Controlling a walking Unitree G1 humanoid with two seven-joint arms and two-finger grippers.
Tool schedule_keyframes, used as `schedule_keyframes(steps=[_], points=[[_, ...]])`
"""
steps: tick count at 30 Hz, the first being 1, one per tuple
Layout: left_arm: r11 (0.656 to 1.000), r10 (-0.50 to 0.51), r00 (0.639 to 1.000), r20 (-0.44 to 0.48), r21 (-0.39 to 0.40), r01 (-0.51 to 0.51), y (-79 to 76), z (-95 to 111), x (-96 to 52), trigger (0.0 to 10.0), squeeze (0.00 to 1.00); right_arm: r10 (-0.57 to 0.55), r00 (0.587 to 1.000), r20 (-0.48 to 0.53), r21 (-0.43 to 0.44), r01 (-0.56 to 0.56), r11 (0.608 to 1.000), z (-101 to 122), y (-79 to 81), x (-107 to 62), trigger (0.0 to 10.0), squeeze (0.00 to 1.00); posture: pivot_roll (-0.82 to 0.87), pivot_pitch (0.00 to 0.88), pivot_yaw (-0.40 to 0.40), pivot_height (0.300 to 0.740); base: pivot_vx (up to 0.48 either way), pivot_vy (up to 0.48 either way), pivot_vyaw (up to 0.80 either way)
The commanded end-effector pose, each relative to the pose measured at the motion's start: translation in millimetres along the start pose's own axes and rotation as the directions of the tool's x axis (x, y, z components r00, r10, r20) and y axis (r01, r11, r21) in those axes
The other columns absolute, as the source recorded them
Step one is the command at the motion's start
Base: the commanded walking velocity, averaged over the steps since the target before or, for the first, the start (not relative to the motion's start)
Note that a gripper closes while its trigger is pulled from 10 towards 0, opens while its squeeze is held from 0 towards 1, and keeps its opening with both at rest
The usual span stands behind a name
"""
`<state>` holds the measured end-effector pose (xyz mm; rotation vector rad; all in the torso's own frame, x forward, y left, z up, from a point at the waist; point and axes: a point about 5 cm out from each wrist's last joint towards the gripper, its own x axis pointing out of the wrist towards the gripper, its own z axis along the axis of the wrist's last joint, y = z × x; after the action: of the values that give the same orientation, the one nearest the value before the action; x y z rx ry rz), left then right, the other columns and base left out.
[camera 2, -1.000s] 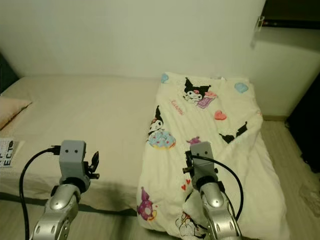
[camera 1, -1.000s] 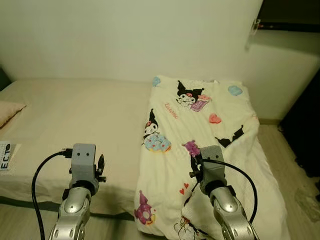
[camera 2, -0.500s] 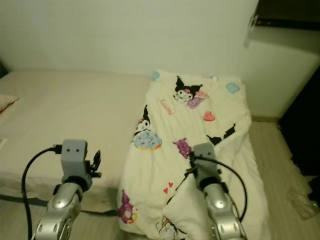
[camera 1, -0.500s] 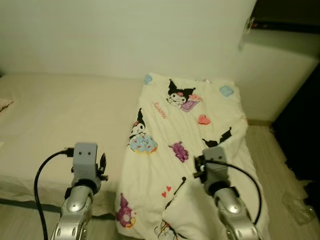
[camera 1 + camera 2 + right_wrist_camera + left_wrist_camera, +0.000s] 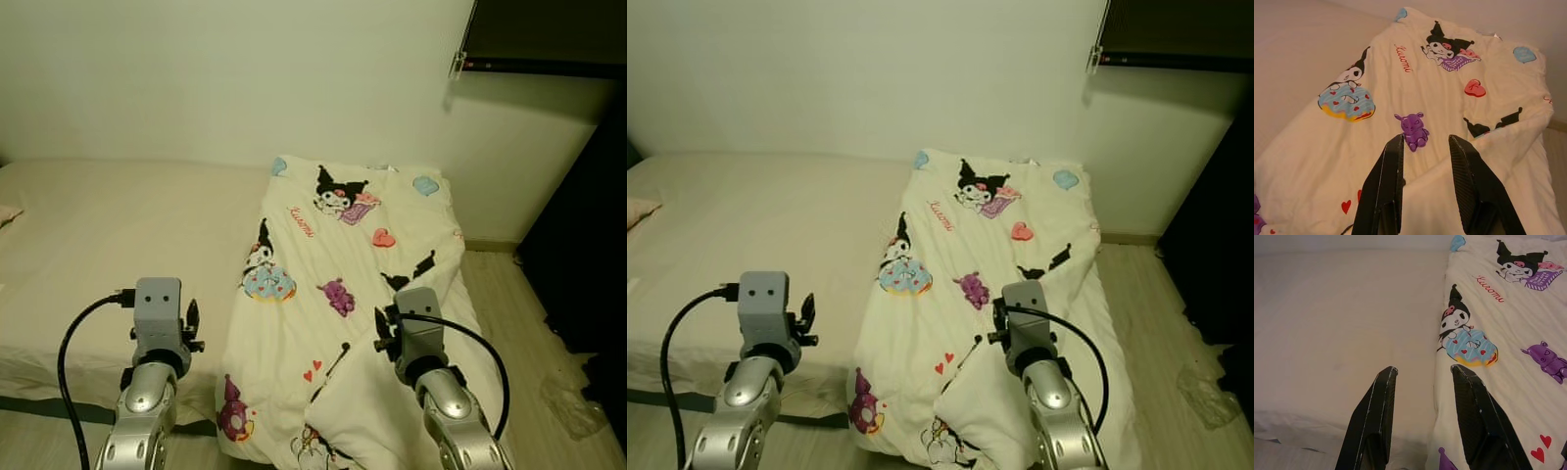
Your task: Clean up the room
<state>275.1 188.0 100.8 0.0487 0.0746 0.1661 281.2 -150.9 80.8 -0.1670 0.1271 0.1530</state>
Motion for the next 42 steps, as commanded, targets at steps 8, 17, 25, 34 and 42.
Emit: schedule_keyframes(steps=[8,17,25,34,42], points=[[0.999,-0.03,1.0,-0.001,0.015,0.03,-1.9,-2.9,-1.2,10.0,0.0,-0.012,1.0,-0.011,0.012,0.012,1.0,-0.8,-0.3,-0.5,10.0,0.0,-0.08,0.127,0.006,0.74,0.0,0.208,0.0],[0.998,-0.068,0.998,0.016,0.001,0.068,-6.7,-0.2,-3.4,10.0,0.0,-0.04,0.999,-0.003,0.014,0.04,0.999,0.8,-4.3,-0.6,10.0,0.0,-0.08,0.13,0.009,0.74,0.0,0.0,0.0],[0.996,-0.086,0.996,0.019,0.007,0.085,-9.4,0.3,-3.9,10.0,0.0,-0.062,0.998,0.007,0.048,0.062,0.997,2.0,-5.5,-0.9,10.0,0.0,-0.08,0.132,0.011,0.74,0.0,0.0,0.0],[0.996,-0.084,0.996,0.018,0.008,0.084,-8.8,-0.3,-3.9,10.0,0.0,-0.061,0.998,0.007,0.059,0.06,0.996,2.4,-5.6,-1.4,10.0,0.0,-0.08,0.132,0.012,0.74,0.0,0.0,-0.53],[0.996,-0.085,0.996,0.017,0.009,0.085,-8.1,-0.5,-3.9,10.0,0.0,-0.053,0.999,0.002,0.074,0.053,0.996,1.9,-4.7,-1.8,10.0,0.0,-0.08,0.134,0.01,0.74,0.0,0.0,-0.8]])
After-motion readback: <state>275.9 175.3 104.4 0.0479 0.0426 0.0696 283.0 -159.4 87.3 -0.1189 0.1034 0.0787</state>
